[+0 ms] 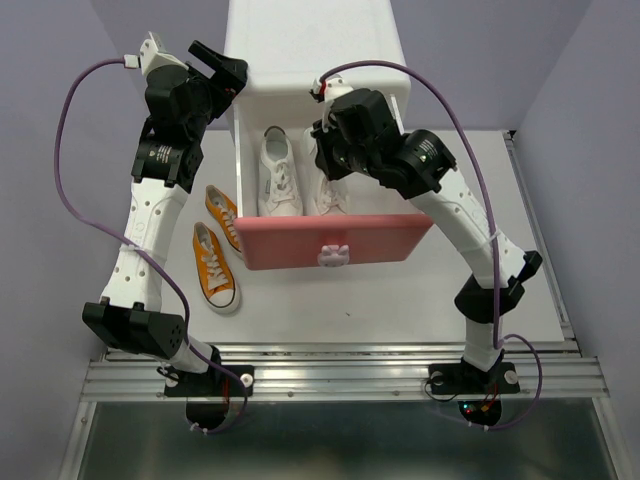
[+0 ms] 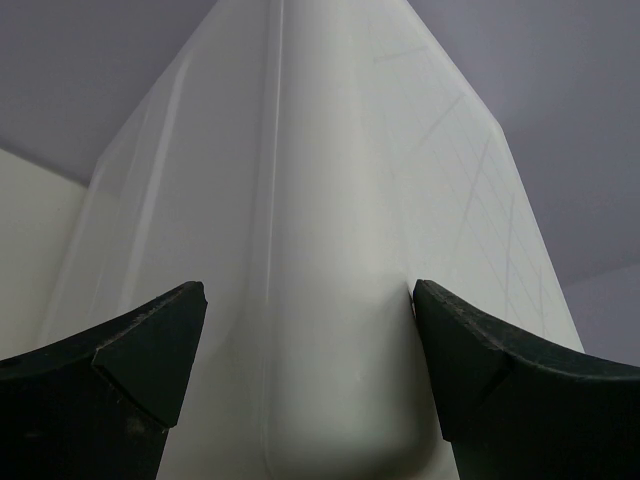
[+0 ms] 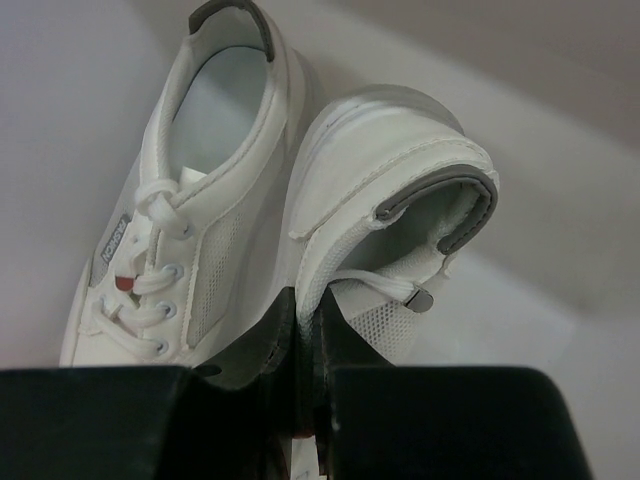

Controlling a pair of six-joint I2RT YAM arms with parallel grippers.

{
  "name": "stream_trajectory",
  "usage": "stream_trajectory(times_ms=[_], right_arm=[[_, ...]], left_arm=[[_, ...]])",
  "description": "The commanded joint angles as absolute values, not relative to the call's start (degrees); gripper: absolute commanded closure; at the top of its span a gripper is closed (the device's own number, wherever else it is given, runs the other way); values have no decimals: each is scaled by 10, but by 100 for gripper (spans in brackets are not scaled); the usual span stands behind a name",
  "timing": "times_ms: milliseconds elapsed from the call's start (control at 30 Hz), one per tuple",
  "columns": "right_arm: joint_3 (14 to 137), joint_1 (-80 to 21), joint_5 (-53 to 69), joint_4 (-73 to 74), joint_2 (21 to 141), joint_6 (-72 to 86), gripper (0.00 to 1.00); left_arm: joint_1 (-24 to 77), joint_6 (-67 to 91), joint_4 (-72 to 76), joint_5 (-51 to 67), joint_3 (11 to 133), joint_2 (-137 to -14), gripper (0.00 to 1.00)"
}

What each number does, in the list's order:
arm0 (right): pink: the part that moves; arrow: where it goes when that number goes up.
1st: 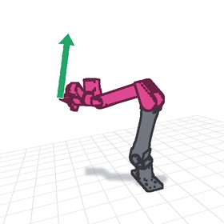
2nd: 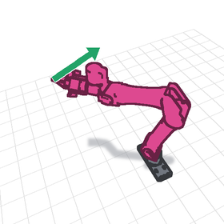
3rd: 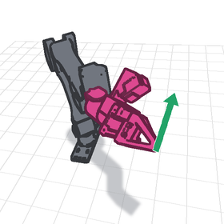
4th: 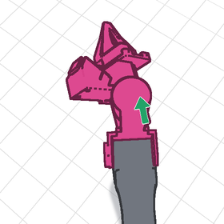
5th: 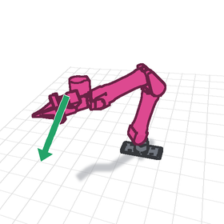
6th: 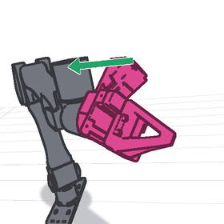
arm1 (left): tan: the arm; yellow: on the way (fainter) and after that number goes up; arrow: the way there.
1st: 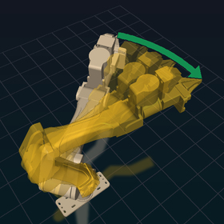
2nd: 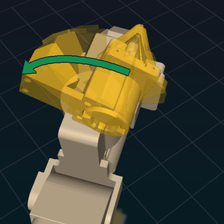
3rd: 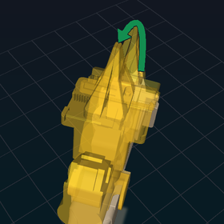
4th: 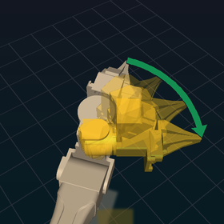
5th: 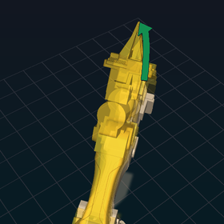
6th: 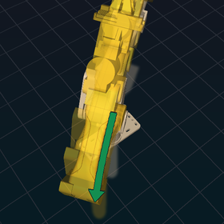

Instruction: Place and organize the shoes in the shoe cabinet

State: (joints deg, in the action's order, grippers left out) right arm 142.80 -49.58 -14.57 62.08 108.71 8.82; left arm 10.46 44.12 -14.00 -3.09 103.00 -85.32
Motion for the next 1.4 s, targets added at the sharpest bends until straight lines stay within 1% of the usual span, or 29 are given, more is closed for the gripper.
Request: stream_trajectory(times_ms=[0,167,267,367,400,433,467,700,933,1000,1033,1067,1100,1133,1167,1200,1233,1300,1367], right_arm=[[1423,-494,-200,527,1094,73,98],[1417,-494,-218,508,1107,84,84],[1395,-494,-221,479,1106,89,84],[1384,-494,-206,457,1107,87,86],[1383,-494,-191,448,1108,85,92],[1378,-494,-179,443,1107,81,94],[1373,-494,-168,438,1107,76,99],[1310,-494,-98,354,1073,40,99],[1280,-494,-97,340,1048,48,100],[1274,-494,-105,341,1044,56,98],[1273,-494,-112,343,1044,61,93],[1276,-494,-122,344,1044,66,85],[1278,-494,-140,344,1043,75,64],[1282,-494,-148,344,1042,74,57],[1287,-494,-156,344,1043,69,44],[1289,-494,-162,343,1042,69,36],[1293,-494,-167,343,1042,67,29],[1304,-494,-177,342,1042,63,18],[1315,-494,-178,339,1041,60,15]], left_arm=[[95,369,-392,-65,987,-882,6],[95,369,-391,-63,989,-884,6],[95,369,-390,-62,988,-886,6],[95,369,-389,-61,987,-888,6],[94,370,-388,-61,987,-888,6],[95,370,-387,-59,986,-888,6],[95,370,-387,-60,986,-889,6],[95,369,-384,-56,988,-891,6],[94,366,-382,-53,988,-892,6],[95,366,-382,-52,987,-893,6],[95,366,-382,-52,987,-893,6],[94,366,-382,-52,987,-892,6],[95,365,-383,-52,987,-892,6],[95,365,-383,-52,986,-890,6],[95,364,-381,-52,986,-890,6],[95,365,-381,-52,985,-889,6],[95,365,-381,-51,984,-888,6],[94,365,-380,-51,983,-886,6],[95,366,-380,-50,984,-885,6]])
